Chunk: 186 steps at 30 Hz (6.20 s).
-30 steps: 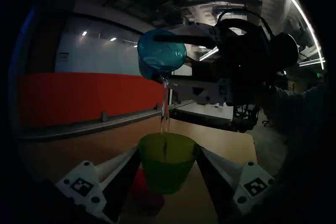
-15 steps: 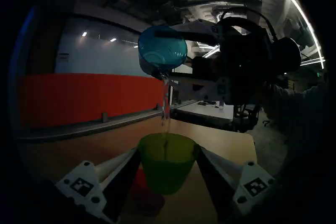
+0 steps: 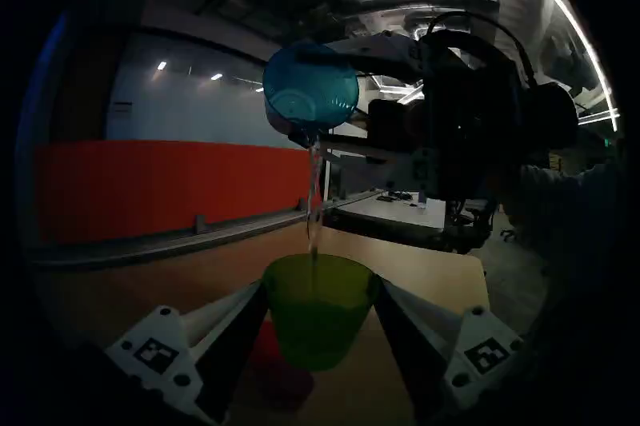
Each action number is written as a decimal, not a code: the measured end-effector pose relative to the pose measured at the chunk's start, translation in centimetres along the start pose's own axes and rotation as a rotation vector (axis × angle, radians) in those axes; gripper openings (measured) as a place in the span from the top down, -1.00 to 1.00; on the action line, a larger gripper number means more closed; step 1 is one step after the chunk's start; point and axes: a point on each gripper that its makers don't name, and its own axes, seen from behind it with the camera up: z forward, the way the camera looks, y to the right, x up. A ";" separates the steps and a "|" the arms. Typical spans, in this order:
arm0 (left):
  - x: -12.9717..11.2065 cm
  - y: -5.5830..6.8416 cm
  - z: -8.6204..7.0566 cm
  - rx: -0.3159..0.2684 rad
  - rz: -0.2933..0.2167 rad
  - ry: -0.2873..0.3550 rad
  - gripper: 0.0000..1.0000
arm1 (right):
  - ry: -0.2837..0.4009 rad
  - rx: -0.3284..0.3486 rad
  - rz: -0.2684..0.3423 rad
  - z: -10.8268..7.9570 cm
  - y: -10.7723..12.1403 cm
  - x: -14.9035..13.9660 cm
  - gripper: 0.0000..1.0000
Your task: Pour water
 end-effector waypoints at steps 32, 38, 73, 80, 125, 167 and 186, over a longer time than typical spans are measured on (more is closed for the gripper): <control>0.2 -0.1 0.2 -0.002 -0.011 0.014 -0.77 | 0.028 -0.059 -0.240 0.0 0.3 3.5 -0.79; 0.4 -0.1 -0.1 -0.001 -0.008 0.018 -0.77 | 0.024 -0.058 -0.118 -0.2 0.1 3.1 -0.78; 1.7 -0.7 -1.0 0.033 0.040 0.020 -0.77 | 0.032 0.096 1.317 -3.3 -1.7 2.7 -0.77; 1.8 -1.3 -1.5 0.056 0.051 0.018 -0.77 | 0.027 0.113 1.403 -4.0 -2.4 1.8 -0.77; -7.3 -8.8 -5.5 0.209 0.069 -0.231 -0.77 | -0.135 0.322 1.449 -8.9 -17.7 -4.8 -0.81; -18.6 -11.2 -4.8 0.166 0.040 -0.541 -0.77 | -0.312 0.596 1.355 -9.3 -30.5 -6.0 -0.86; -19.6 -11.5 -5.5 0.164 0.025 -0.549 -0.86 | -0.327 0.606 1.341 -9.1 -31.8 -5.6 -0.88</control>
